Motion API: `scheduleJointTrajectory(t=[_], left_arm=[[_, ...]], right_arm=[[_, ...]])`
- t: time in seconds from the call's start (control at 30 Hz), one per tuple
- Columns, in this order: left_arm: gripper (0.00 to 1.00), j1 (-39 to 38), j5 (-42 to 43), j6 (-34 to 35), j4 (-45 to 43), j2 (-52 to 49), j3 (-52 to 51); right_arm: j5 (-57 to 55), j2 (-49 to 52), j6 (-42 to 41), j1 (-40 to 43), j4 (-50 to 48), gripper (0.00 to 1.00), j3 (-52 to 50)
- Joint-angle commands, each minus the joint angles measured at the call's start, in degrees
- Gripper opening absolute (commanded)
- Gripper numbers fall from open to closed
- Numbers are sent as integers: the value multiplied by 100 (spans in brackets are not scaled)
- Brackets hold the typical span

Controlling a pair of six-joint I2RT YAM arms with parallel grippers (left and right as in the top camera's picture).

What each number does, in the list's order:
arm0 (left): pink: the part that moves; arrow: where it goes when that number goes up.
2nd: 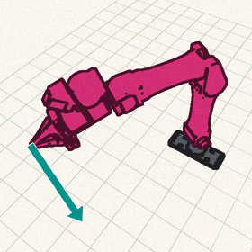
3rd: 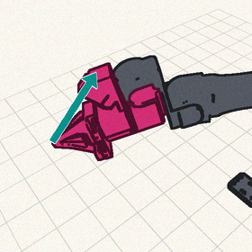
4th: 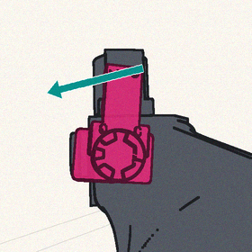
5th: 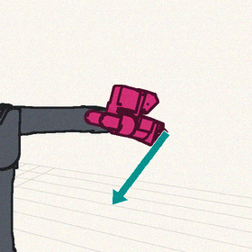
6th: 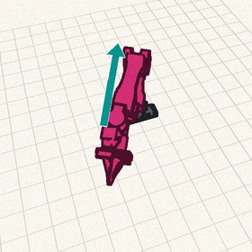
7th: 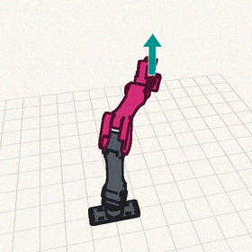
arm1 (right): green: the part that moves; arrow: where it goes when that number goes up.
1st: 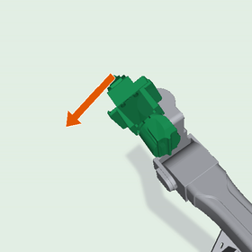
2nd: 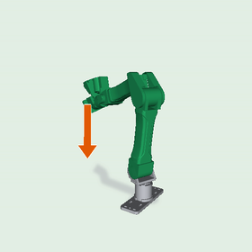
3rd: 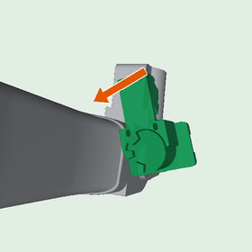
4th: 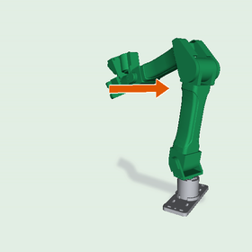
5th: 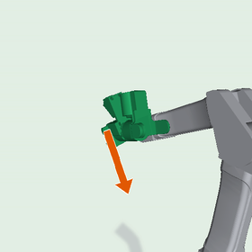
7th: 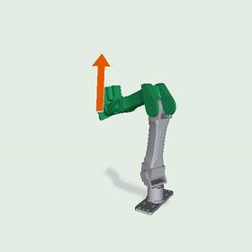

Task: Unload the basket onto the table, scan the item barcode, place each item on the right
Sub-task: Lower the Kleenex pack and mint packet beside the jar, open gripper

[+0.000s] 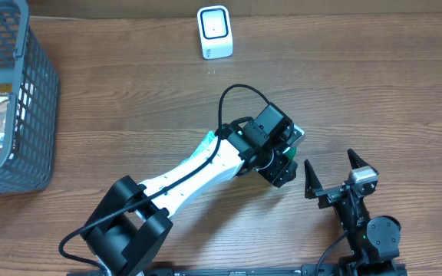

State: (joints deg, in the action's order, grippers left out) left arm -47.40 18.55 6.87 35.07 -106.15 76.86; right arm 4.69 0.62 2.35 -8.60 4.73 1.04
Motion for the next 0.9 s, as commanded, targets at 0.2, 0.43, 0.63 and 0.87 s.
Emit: scheduleJointTrajectory(t=[0.2, 0.43, 0.63, 0.87], left_arm=[[70, 98, -463, -76, 407, 131, 791], [71, 98, -1399, -221, 450, 103, 994], [79, 98, -1655, -221, 337, -321, 977], [77, 87, -977, -221, 339, -520, 977]], right_arm=[[37, -46, 31, 33, -33, 100, -59], [37, -46, 31, 33, -33, 100, -59], [35, -46, 31, 33, -33, 100, -59], [37, -46, 31, 33, -33, 100, -59]])
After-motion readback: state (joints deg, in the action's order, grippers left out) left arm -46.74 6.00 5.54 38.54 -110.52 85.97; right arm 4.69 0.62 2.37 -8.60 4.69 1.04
